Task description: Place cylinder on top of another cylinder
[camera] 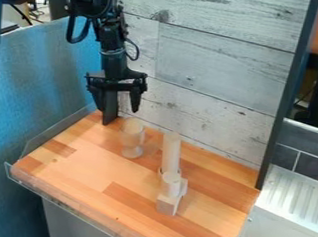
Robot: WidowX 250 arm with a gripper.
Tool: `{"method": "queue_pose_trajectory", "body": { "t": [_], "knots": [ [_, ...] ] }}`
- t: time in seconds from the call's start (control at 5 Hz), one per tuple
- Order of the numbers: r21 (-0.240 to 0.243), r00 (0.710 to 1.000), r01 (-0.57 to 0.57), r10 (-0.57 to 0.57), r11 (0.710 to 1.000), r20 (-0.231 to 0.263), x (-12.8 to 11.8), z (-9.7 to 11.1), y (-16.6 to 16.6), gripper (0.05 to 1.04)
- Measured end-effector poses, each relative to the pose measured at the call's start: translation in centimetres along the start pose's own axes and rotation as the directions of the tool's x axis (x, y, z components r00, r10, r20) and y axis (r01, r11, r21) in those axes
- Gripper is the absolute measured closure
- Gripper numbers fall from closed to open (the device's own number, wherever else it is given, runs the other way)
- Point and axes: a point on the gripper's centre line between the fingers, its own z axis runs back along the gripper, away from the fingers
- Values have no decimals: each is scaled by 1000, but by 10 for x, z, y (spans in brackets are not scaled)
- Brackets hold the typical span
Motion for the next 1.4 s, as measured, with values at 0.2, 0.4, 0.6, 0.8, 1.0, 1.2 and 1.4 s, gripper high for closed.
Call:
{"method": "queue_pose_trajectory", "body": {
  "t": [0.2, 0.4, 0.6, 0.8, 1.0, 1.2, 1.4],
  "knots": [
    [-4, 999, -3, 3, 1000, -49, -8, -19, 1, 77],
    [-24, 997, 27, -29, 999, -74, -23, -26, -4, 77],
    [-69, 996, 71, -74, 995, -44, -32, -3, -15, 77],
    [-111, 992, 116, -120, 987, -33, -41, 12, -30, 77],
    [-153, 985, 170, -173, 974, -11, -44, 20, -47, 77],
    [-132, 975, 224, -221, 966, 36, -38, 18, -57, 77],
    [-104, 968, 249, -243, 963, 66, -35, 15, -64, 77]
  ]
}}
